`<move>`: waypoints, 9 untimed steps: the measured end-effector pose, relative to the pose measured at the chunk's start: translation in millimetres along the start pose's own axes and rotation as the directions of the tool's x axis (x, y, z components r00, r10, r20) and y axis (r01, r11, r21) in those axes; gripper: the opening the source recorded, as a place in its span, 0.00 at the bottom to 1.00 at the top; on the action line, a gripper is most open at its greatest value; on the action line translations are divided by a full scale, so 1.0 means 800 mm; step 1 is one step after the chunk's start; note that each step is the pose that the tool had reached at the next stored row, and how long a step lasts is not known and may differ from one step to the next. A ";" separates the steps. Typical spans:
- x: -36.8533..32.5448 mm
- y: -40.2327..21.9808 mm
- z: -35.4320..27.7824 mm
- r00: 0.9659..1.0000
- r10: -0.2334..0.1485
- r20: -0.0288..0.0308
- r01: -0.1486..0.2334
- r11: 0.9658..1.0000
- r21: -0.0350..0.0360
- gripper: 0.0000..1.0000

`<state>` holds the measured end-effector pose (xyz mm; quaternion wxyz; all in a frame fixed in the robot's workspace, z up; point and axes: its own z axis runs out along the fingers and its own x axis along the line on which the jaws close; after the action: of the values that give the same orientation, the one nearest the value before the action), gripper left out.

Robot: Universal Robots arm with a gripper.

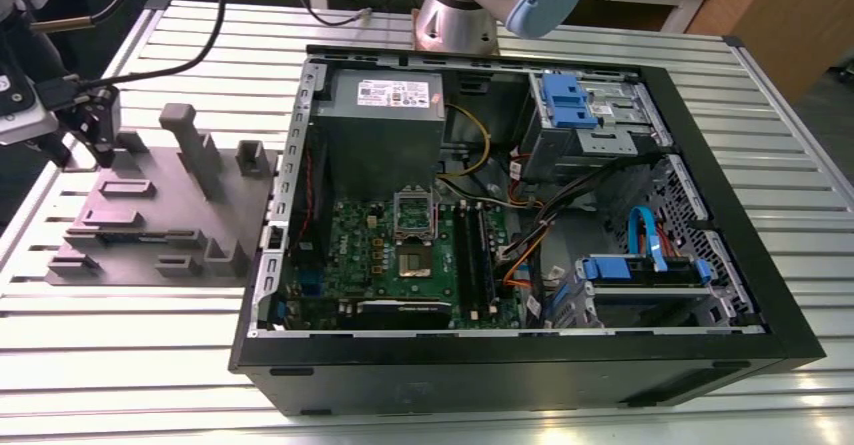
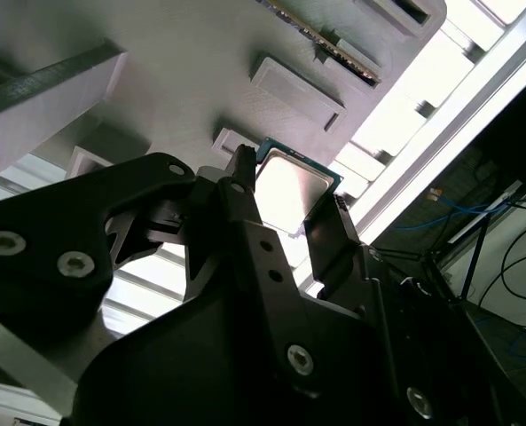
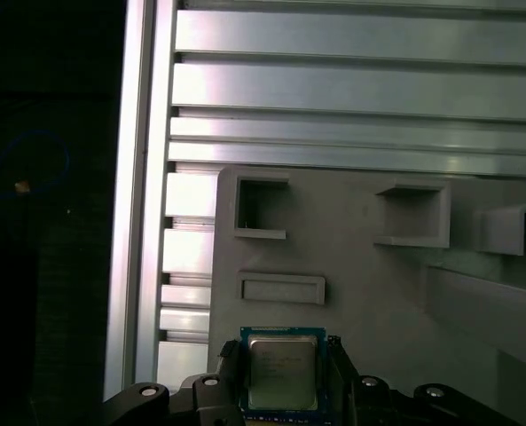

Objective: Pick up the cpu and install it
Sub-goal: 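Pick up the cpu and move it towards the insertion slot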

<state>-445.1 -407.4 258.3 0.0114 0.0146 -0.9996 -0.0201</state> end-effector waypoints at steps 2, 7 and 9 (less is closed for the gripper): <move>0.0000 0.0001 -0.0007 1.000 0.000 0.000 0.000 1.000 0.000 0.47; 0.0000 0.0001 -0.0023 1.000 0.000 0.000 0.000 1.000 0.000 0.47; 0.0001 0.0001 -0.0029 1.000 0.000 0.000 0.000 1.000 0.000 0.47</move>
<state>-445.1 -407.4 260.6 0.0114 0.0146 -0.9996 -0.0201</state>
